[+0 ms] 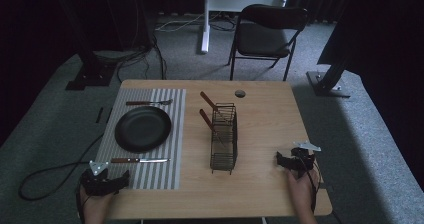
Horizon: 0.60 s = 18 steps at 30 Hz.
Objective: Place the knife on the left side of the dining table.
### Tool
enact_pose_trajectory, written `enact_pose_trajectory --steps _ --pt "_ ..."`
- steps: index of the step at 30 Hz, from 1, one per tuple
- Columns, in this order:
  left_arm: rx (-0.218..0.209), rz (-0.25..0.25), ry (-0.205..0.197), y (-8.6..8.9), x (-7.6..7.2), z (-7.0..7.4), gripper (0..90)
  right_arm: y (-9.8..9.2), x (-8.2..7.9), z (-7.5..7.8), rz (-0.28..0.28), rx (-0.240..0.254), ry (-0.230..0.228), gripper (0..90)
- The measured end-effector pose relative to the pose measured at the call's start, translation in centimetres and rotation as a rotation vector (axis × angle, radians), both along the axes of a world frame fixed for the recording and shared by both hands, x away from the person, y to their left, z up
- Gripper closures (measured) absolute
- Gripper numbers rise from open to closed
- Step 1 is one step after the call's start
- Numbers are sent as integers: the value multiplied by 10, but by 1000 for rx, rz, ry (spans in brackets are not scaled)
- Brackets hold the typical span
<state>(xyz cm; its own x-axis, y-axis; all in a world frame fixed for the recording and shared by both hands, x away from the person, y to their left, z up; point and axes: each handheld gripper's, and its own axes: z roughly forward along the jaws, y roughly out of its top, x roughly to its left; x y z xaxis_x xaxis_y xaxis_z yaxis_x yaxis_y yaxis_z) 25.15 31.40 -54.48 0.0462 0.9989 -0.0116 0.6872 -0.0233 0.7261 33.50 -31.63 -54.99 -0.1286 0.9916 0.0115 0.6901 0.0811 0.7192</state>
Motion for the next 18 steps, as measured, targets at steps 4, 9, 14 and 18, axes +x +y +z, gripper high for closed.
enact_pose_trajectory --steps 4,9,14,18 --pt "-10 3 -2 -1 0 0 3 0 0 0 0 0 0 113" --pt "7 14 10 -3 1 0 3 0 0 0 0 0 0 113" --pt "27 12 15 -5 0 0 3 0 0 0 0 0 0 113" --pt "30 11 17 -5 0 0 3 0 0 0 0 0 0 113"
